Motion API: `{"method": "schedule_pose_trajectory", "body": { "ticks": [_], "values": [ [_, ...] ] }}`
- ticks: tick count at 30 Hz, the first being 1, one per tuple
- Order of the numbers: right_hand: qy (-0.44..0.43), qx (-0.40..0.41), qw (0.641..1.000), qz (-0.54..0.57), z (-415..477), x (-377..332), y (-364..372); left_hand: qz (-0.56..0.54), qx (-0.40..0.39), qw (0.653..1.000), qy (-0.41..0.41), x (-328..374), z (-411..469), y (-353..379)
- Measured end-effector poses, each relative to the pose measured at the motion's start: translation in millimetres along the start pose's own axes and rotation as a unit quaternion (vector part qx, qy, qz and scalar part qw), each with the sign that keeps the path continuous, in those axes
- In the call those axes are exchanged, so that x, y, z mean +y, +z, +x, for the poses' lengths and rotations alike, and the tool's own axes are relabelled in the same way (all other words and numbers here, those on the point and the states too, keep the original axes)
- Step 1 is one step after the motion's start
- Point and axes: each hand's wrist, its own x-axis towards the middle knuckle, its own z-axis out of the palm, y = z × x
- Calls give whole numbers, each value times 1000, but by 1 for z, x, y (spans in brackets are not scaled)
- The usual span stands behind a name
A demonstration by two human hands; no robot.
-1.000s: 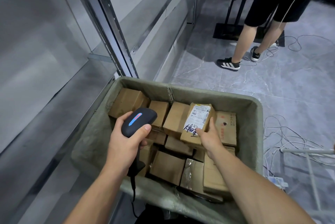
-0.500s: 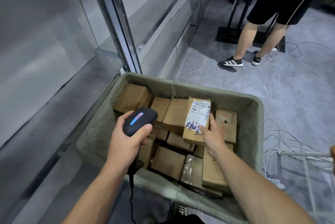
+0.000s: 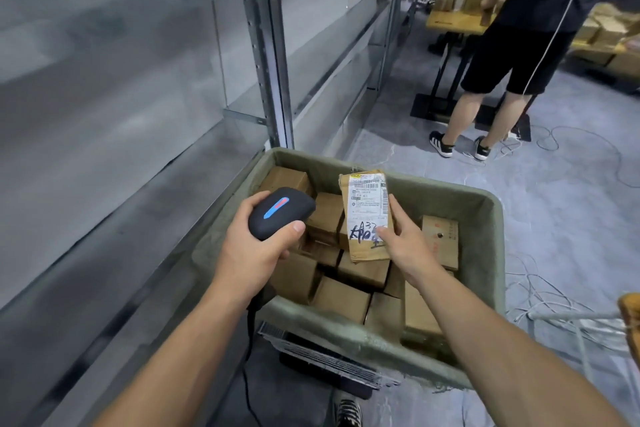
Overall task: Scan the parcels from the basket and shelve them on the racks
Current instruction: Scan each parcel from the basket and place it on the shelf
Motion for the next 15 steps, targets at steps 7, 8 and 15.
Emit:
{"method": "schedule_pose_trajectory", "body": {
  "ticks": [7, 8, 15],
  "values": [
    [-95, 44, 994, -6, -41, -38, 38, -62, 15, 998, 9, 15, -36, -33],
    [-107, 50, 993, -4, -45, -41, 43, -70, 17, 997, 10, 18, -41, -37],
    [-145, 51, 988, 11, -67, -64, 64, -108, 22, 994, 10, 36, -72, -63]
  ]
}}
